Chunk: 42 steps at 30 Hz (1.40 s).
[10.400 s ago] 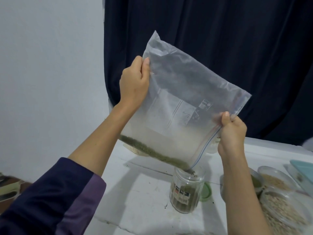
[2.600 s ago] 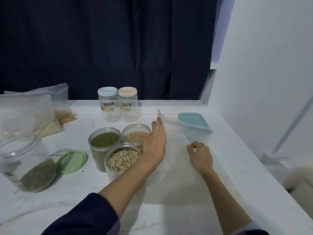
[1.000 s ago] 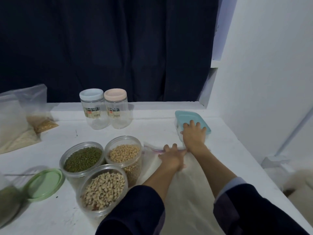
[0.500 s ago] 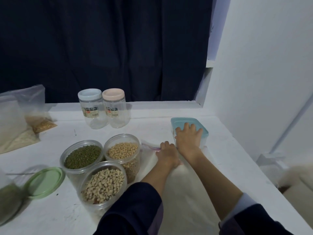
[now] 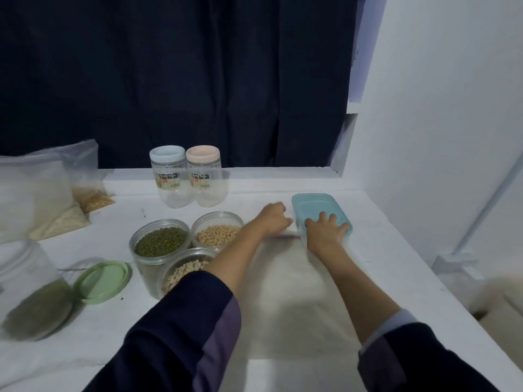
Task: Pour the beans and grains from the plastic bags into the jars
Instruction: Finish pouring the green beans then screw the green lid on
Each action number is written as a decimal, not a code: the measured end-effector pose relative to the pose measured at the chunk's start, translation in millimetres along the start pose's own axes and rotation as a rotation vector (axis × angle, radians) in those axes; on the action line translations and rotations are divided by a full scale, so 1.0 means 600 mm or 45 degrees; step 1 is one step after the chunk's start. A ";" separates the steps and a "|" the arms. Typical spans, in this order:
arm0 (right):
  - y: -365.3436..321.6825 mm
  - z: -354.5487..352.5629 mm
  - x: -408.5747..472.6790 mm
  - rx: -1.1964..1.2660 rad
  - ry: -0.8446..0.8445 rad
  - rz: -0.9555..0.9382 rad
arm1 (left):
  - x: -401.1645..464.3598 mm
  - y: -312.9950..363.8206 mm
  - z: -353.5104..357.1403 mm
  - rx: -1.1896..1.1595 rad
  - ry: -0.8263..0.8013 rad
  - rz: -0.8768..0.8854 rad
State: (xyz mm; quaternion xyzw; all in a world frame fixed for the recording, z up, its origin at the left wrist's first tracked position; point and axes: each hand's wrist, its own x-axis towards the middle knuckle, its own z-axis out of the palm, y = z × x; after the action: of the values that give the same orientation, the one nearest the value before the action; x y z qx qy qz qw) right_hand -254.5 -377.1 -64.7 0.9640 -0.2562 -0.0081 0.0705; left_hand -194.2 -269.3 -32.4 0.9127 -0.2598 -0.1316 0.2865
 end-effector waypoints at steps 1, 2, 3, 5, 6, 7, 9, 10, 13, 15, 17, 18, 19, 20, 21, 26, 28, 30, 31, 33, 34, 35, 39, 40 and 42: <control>-0.006 -0.003 -0.007 -0.006 0.080 0.037 | -0.007 -0.002 -0.019 -0.025 0.078 0.046; -0.016 -0.001 -0.015 0.031 0.219 0.055 | -0.015 -0.007 -0.037 -0.021 0.159 0.085; -0.027 0.003 -0.023 0.088 0.416 0.031 | -0.023 -0.017 -0.056 0.018 0.236 0.103; -0.053 0.023 -0.034 0.279 0.709 -0.113 | -0.041 -0.045 -0.088 0.175 0.323 0.028; -0.066 0.034 -0.038 0.395 0.822 -0.231 | -0.050 -0.062 -0.100 0.245 0.318 -0.044; -0.079 0.042 -0.045 0.493 0.879 -0.340 | -0.059 -0.079 -0.108 0.266 0.286 -0.116; -0.103 0.061 -0.054 0.658 0.873 -0.484 | -0.074 -0.104 -0.113 0.219 0.173 -0.229; -0.114 0.075 -0.054 0.719 0.819 -0.524 | -0.079 -0.112 -0.110 0.222 0.109 -0.260; -0.128 0.118 -0.051 0.773 0.548 -0.572 | -0.084 -0.119 -0.100 0.410 0.014 -0.241; -0.128 0.134 -0.056 0.728 0.307 -0.592 | -0.084 -0.123 -0.107 0.454 -0.067 -0.198; -0.121 0.140 -0.062 0.660 0.110 -0.599 | -0.085 -0.129 -0.118 0.477 -0.183 -0.118; -0.120 0.141 -0.062 0.652 0.110 -0.596 | -0.086 -0.131 -0.122 0.496 -0.225 -0.080; -0.119 0.139 -0.064 0.646 0.121 -0.581 | -0.088 -0.131 -0.124 0.518 -0.258 -0.055; -0.119 0.139 -0.064 0.636 0.118 -0.571 | -0.090 -0.129 -0.124 0.534 -0.282 -0.042; -0.119 0.138 -0.064 0.618 0.105 -0.567 | -0.092 -0.128 -0.123 0.534 -0.292 -0.039; -0.117 0.137 -0.065 0.577 0.073 -0.589 | -0.098 -0.139 -0.112 0.352 -0.050 0.058; -0.118 0.137 -0.064 0.597 0.082 -0.584 | -0.102 -0.140 -0.109 0.300 0.042 0.087; -0.116 0.137 -0.064 0.631 0.083 -0.581 | -0.105 -0.135 -0.113 0.282 0.135 0.100; -0.115 0.136 -0.064 0.639 0.080 -0.583 | -0.107 -0.131 -0.118 0.279 0.182 0.102; -0.115 0.134 -0.065 0.630 0.066 -0.587 | -0.108 -0.123 -0.132 0.265 0.268 0.107; -0.115 0.132 -0.065 0.624 0.059 -0.587 | -0.108 -0.119 -0.139 0.257 0.300 0.114; -0.115 0.131 -0.065 0.621 0.056 -0.583 | -0.107 -0.116 -0.144 0.257 0.315 0.120; -0.115 0.128 -0.066 0.669 0.050 -0.555 | -0.105 -0.109 -0.139 0.288 0.262 0.111; -0.116 0.127 -0.066 0.674 0.048 -0.557 | -0.104 -0.112 -0.134 0.263 0.238 0.088; -0.116 0.127 -0.067 0.699 0.048 -0.554 | -0.103 -0.120 -0.123 0.221 0.199 0.044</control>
State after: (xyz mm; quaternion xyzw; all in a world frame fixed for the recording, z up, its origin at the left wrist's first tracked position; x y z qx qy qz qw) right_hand -258.9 -307.3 -150.8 0.9790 -0.0359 0.0641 -0.1900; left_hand -188.1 -151.1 -10.3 0.9370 -0.2627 -0.0320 0.2282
